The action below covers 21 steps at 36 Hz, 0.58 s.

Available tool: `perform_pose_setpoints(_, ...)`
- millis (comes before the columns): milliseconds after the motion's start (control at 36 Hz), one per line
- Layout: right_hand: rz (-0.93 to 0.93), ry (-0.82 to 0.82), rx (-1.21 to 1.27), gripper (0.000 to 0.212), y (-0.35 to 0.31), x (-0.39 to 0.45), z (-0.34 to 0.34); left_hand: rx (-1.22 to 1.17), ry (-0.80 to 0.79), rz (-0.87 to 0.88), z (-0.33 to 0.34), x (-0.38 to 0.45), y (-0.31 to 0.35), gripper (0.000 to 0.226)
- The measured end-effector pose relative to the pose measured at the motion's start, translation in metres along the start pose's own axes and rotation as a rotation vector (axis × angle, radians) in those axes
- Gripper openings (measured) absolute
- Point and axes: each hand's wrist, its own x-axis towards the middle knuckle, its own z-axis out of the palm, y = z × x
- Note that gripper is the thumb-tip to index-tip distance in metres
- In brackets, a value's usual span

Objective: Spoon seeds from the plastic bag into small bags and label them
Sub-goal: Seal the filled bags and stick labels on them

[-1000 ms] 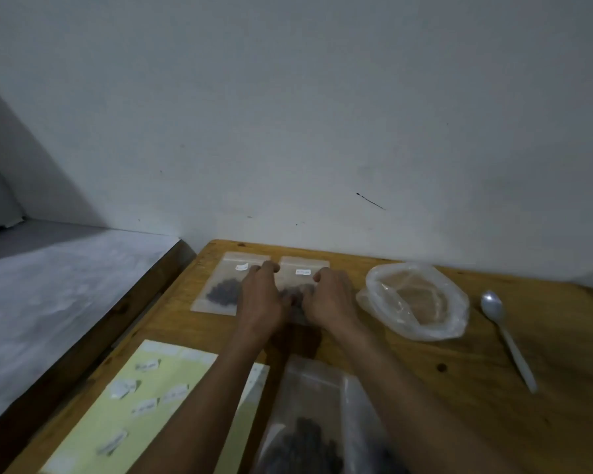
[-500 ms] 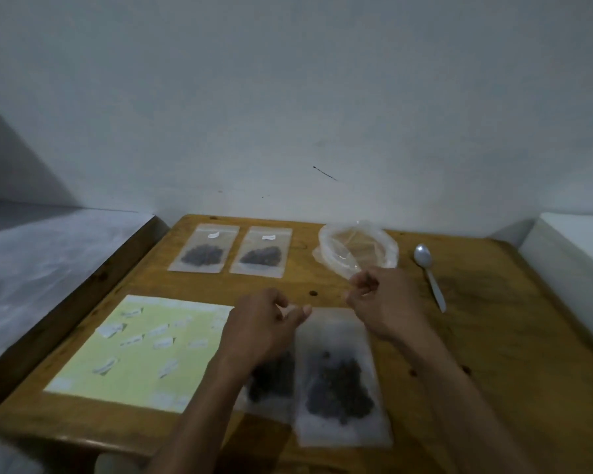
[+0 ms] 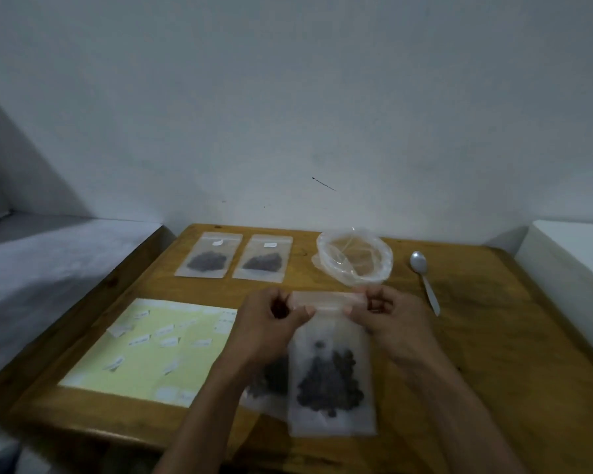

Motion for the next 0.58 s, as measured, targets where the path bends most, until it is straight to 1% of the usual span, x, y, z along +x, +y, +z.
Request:
perform_pose_setpoints(56,0.016,-0.1,0.159,0.025,-0.009,-0.001,-0.002,-0.194,-0.031,0.026,-0.008,-0.003,0.005,0.024)
perform_pose_setpoints(83,0.013,-0.137,0.182,0.023,-0.014,-0.001,0.0,-0.267,-0.045,0.03,-0.012,-0.005,0.008,0.025)
perform_pose_setpoints(139,0.001,-0.181,0.216,0.018,-0.021,0.0,0.007,-0.361,-0.043,0.039,-0.021,-0.01,0.012,0.017)
perform_pose_setpoints(250,-0.005,-0.239,0.35,0.013,-0.035,0.001,0.037,-0.475,-0.018,0.044,-0.042,-0.018,0.015,0.015)
perform_pose_setpoints(306,-0.011,-0.279,0.396,0.004,-0.043,0.001,0.057,-0.496,-0.02,0.038,-0.055,-0.021,0.013,0.03)
perform_pose_setpoints(361,-0.023,-0.315,0.423,0.006,-0.049,0.001,0.077,-0.525,0.006,0.007,-0.068,-0.026,0.009,0.032)
perform_pose_setpoints(444,-0.078,-0.356,0.341,0.004,-0.055,0.003,0.111,-0.533,0.109,-0.053,-0.09,-0.033,0.001,0.028)
perform_pose_setpoints(583,-0.112,-0.379,0.139,0.022,-0.057,0.008,0.167,-0.513,0.331,-0.109,-0.133,-0.045,-0.016,0.027)
